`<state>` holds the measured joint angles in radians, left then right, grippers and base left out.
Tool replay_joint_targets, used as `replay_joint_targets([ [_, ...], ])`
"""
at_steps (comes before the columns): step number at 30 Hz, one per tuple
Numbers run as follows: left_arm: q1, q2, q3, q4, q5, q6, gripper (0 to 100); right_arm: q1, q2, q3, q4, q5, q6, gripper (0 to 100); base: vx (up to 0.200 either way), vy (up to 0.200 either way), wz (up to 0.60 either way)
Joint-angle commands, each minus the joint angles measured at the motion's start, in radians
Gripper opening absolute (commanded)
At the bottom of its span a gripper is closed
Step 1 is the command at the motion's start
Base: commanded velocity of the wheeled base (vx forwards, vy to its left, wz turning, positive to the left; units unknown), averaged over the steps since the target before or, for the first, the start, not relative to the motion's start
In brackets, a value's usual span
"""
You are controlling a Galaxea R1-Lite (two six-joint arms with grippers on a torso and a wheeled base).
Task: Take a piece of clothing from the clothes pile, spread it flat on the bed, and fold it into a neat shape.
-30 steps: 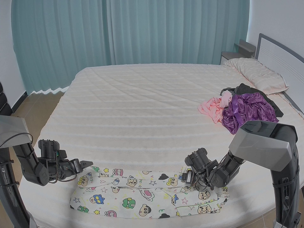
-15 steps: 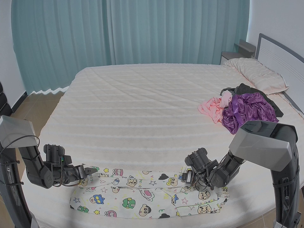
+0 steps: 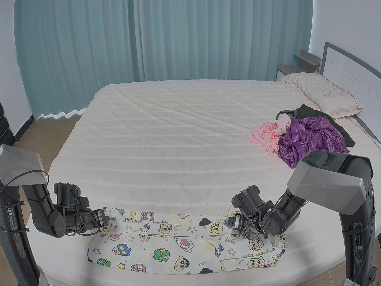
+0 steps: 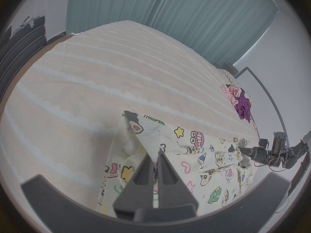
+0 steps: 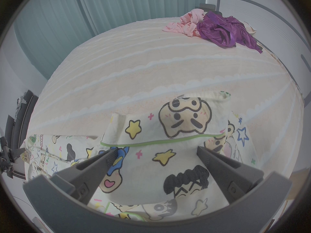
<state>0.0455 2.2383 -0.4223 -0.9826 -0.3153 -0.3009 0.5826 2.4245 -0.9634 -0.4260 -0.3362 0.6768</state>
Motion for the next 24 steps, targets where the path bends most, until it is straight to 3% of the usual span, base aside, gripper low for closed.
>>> replay_joint_targets([
  [1, 0.002, -0.014, -0.010, -0.007, 0.002, -0.001, 0, 0.000, -0.001, 0.000, 0.000, 0.000, 0.001, 100, 0.000, 0.000, 0.00],
  [8, 0.000, -0.080, -0.036, -0.011, -0.002, -0.023, 0, 0.000, -0.001, 0.000, 0.000, 0.000, 0.001, 100, 0.000, 0.000, 0.00],
  [18, -0.003, -0.095, -0.156, -0.011, -0.007, -0.126, 0, 0.000, -0.001, 0.000, 0.000, 0.000, 0.001, 100, 0.000, 0.000, 0.00],
  [24, -0.006, -0.094, -0.148, -0.024, -0.062, -0.141, 0, 0.000, -0.001, -0.001, 0.000, 0.000, 0.003, 100, 0.000, 0.000, 0.00],
])
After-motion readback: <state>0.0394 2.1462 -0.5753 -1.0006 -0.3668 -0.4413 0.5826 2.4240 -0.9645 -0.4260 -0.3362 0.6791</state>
